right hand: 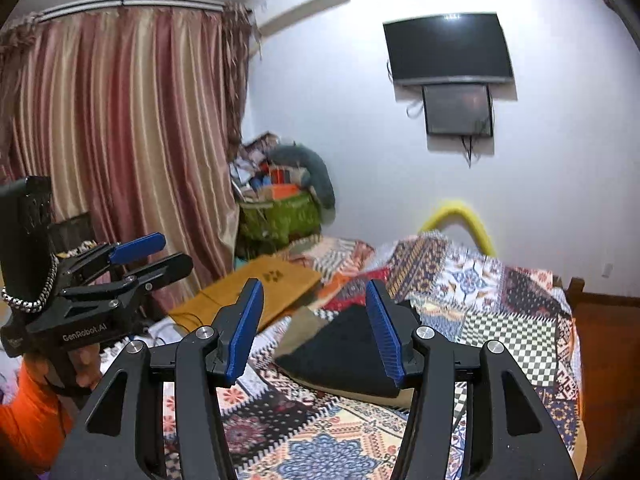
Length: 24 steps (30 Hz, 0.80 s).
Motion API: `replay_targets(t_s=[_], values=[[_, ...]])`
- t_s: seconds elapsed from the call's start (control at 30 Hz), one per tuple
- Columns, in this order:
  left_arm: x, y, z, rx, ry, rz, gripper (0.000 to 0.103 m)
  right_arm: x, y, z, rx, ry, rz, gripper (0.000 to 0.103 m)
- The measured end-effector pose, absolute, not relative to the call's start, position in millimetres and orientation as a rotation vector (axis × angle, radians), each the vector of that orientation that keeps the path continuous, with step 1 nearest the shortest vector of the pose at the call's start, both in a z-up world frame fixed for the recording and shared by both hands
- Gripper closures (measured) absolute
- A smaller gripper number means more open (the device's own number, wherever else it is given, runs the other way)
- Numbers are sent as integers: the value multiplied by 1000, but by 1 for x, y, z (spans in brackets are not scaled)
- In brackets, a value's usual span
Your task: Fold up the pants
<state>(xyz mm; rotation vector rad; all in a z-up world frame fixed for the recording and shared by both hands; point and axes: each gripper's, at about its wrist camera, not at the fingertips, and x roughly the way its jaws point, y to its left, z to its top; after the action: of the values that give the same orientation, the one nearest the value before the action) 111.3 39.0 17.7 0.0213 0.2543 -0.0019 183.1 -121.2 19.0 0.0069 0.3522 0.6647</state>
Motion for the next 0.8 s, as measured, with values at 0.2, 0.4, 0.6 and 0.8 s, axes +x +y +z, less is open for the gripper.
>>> replay_targets(t_s=[0.2, 0.4, 0.6, 0.8], values=[[74, 29, 24, 12, 203, -7, 16, 152, -125, 24, 36, 292, 653, 44], [57, 22, 24, 20, 165, -13, 7, 131, -126, 27, 36, 236, 599, 21], [48, 21, 22, 5, 149, -12, 3, 126, -130, 28, 66, 225, 564, 7], [46, 24, 21, -13, 148, -16, 1, 116, -128, 29, 41, 211, 534, 1]])
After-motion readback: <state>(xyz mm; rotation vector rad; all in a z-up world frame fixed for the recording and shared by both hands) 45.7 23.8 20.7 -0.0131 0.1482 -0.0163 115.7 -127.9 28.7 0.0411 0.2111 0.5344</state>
